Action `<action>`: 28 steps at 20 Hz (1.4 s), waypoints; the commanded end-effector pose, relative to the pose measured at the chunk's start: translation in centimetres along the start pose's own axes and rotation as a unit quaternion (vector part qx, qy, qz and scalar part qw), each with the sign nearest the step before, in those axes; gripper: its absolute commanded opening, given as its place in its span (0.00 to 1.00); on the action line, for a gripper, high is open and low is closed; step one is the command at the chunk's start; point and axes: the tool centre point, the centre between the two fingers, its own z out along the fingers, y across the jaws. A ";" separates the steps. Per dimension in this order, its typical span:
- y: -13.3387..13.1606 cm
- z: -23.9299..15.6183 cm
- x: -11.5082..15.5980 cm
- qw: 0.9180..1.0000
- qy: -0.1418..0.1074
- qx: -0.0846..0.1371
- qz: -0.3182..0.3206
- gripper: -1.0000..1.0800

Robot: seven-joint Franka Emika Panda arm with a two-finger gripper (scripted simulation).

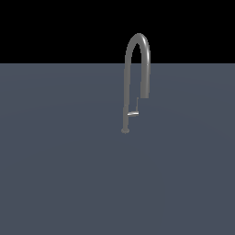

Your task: Turn on the faucet by rotating a designated handle.

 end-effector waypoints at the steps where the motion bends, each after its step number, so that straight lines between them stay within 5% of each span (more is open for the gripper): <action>1: 0.0 0.0 0.0 1.000 0.000 0.000 0.000 0.00; 15: 1.6 -1.0 0.2 1.000 0.005 -0.007 0.007 0.00; 28: 0.9 -0.9 3.6 0.997 -0.038 0.037 0.059 0.00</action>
